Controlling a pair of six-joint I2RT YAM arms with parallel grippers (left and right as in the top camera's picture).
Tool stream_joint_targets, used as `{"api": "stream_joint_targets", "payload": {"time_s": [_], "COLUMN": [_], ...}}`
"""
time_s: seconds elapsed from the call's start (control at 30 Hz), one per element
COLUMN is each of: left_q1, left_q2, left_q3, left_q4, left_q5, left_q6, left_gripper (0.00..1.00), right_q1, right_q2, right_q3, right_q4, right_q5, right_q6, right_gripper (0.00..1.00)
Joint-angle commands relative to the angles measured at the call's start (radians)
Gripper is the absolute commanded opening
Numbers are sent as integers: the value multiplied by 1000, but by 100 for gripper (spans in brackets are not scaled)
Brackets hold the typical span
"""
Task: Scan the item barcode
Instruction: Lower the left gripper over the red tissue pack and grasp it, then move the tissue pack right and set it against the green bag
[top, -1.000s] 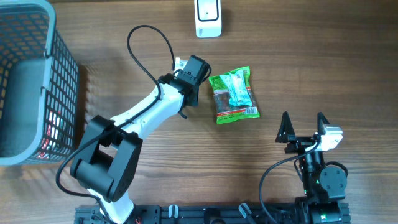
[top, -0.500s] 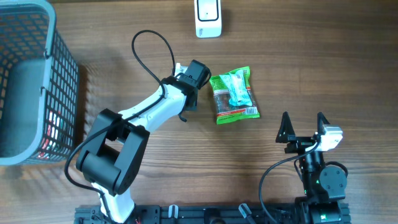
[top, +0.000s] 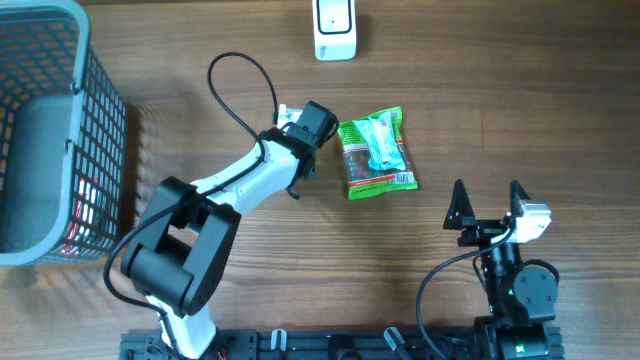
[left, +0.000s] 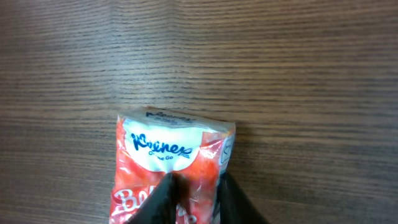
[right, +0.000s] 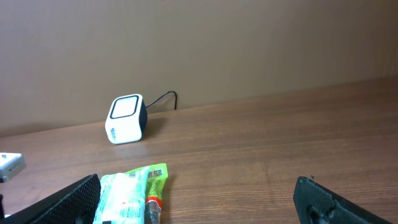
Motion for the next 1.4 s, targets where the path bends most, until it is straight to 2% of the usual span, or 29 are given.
{"api": "stream_joint_targets", "payload": {"time_s": [0.0, 0.07, 0.1, 0.13, 0.27, 0.33, 0.37, 0.43, 0.63, 0.83, 0.9, 1.0, 1.13, 1.23, 1.37], "left_q1": [7, 7, 7, 7, 7, 6, 7, 7, 8, 8, 10, 30, 71, 103, 136], "left_q2": [35, 35, 35, 35, 47, 57, 62, 64, 24, -158, -218, -256, -243, -224, -223], "left_q3": [-48, -48, -48, -48, -48, -49, -49, -49, -23, 34, 34, 34, 32, 7, -62], "left_q4": [-12, -12, -12, -12, -13, -13, -13, -14, -39, -61, -66, -74, -55, 15, 140], "left_q5": [38, 38, 38, 38, 106, 113, 113, 113, 102, 168, 183, 267, 520, 686, 782], "left_q6": [-21, -22, -31, -46, -55, -54, -54, -54, -22, -55, -106, -130, -160, -181, -239], "left_gripper": [8, 8, 17, 20, 27, 21, 13, 4, 4, 4, 4, 4, 4, 4, 4], "right_q1": [-5, -5, -5, -5, -5, -5, -5, -5, -5, -5, -5, -5, -5, -5, -5], "right_q2": [-3, -3, -3, -3, -3, -3, -3, -3, -3, -3, -3, -3, -3, -3, -3], "right_q3": [-1, -1, -1, -1, -1, -1, -1, -1, -1, -1, -1, -1, -1, -1, -1], "right_q4": [5, 5, 5, 5, 5, 5, 5, 5, 5, 5, 5, 5, 5, 5, 5], "right_q5": [13, 13, 13, 13, 13, 13, 13, 13, 13, 13, 13, 13, 13, 13, 13], "right_q6": [3, 3, 4, 3, 3, 3, 3, 3, 4, 3, 4, 3, 3, 3, 4], "right_gripper": [100, 100, 100, 100, 100, 99, 100, 100, 100, 100, 100, 100, 100, 100, 100]}}
